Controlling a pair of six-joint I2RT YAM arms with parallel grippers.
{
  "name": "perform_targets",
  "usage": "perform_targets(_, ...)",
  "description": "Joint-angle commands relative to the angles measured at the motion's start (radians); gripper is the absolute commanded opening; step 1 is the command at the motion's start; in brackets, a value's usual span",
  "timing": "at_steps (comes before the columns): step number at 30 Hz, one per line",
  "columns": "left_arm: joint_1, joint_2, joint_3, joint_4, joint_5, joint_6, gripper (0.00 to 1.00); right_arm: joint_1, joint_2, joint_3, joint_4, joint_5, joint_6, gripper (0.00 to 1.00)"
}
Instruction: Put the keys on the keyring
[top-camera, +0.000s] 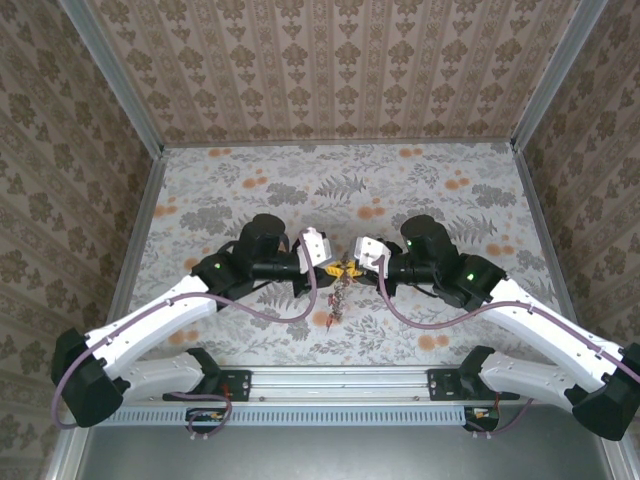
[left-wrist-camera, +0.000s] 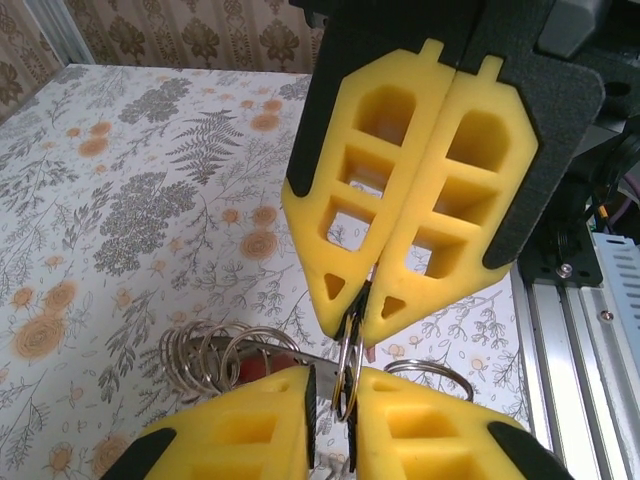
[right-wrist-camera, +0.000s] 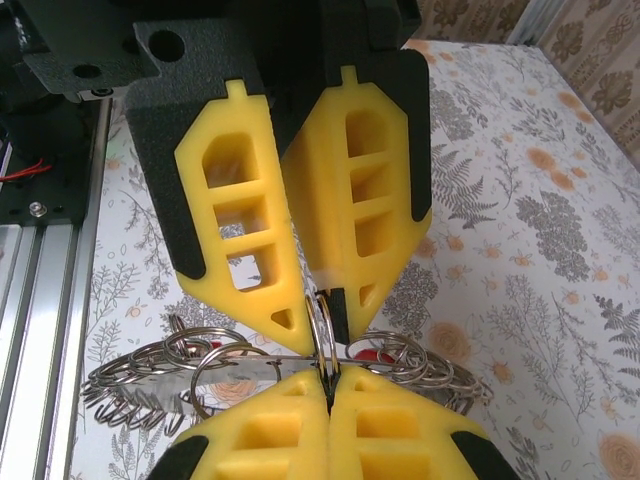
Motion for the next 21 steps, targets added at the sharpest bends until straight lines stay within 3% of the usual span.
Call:
perform_targets(1, -0.011, 0.022, 0.064, 0.036, 0.016, -0.013, 0.17, 0.008, 0.004, 0.014, 0.026, 0.014, -0.015, 0.0)
perform_targets(5, -0.012, 0.014, 0.059, 0.042, 0.02, -0.022, 0.27, 0.008, -0.005, 0.002, 0.042, 0.031, -0.008, 0.0)
perform_targets(7, -0.011, -0.002, 0.046, 0.041, 0.034, -0.014, 0.27, 0.007, -0.01, -0.003, 0.043, 0.037, -0.007, 0.0)
perform_targets(10, -0.011, -0.017, 0.025, 0.054, 0.043, -0.002, 0.21, 0.007, -0.016, -0.008, 0.05, 0.034, -0.005, 0.0)
perform_targets(14, -0.011, 0.007, 0.051, 0.035, 0.03, -0.01, 0.0, 0.008, -0.015, -0.008, 0.058, 0.022, -0.002, 0.0)
perform_targets(19, -0.011, 0.035, 0.084, -0.022, 0.046, 0.002, 0.0, 0.008, -0.025, -0.007, 0.064, 0.021, 0.0, 0.0)
perform_targets(20, -0.011, 0.033, 0.084, -0.031, 0.038, 0.005, 0.04, 0.007, -0.028, -0.008, 0.064, 0.024, 0.001, 0.0)
perform_targets(21, -0.011, 0.03, 0.082, -0.035, 0.025, 0.003, 0.14, 0.008, -0.031, -0.01, 0.063, 0.027, 0.002, 0.0)
